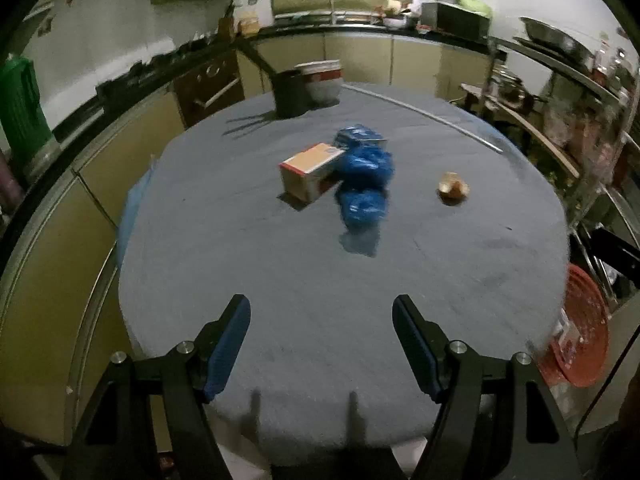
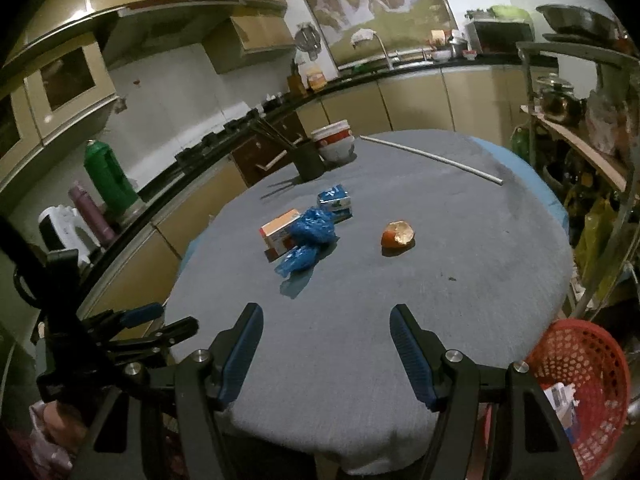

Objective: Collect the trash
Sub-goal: 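Move both tools back over the table toward the orange peel and blue bag, then grasp the orange peel with the right gripper while the left grasps the blue plastic bag, then lift the orange peel and blue bag off the table with both grippers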

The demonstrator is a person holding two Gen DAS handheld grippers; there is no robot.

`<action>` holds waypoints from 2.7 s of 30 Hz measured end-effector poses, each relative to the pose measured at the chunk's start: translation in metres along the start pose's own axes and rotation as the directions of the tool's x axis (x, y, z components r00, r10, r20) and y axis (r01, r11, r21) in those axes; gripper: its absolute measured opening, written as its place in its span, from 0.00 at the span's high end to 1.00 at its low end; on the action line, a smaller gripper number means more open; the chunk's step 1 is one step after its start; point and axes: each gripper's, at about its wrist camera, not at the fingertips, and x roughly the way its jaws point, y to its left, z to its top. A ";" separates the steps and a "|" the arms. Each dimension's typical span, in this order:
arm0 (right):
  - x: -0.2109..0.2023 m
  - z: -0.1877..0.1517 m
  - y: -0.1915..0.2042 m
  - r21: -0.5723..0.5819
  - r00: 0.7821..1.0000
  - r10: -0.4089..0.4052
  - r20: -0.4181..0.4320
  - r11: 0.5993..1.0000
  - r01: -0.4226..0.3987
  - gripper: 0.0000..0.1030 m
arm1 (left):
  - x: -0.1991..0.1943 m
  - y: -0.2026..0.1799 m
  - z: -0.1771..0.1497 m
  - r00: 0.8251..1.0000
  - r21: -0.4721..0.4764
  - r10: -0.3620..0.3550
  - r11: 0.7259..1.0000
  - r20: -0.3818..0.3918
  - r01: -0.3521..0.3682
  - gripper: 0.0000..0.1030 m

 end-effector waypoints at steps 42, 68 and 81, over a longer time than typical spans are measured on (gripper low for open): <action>0.219 0.067 -0.066 0.016 0.971 -0.139 -0.196 0.989 0.144 0.71 | 0.148 -0.005 0.077 0.955 -0.183 -0.278 0.949 -0.107 0.256 0.98; 0.073 0.001 -0.065 0.098 0.995 -0.052 -0.085 0.993 0.060 0.72 | 0.142 -0.020 0.062 0.963 -0.142 -0.233 0.966 -0.133 0.214 0.27; 0.056 -0.003 -0.069 0.096 0.998 -0.038 -0.054 0.994 0.043 0.72 | 0.105 -0.019 0.046 0.971 -0.140 -0.233 0.964 -0.053 0.224 0.87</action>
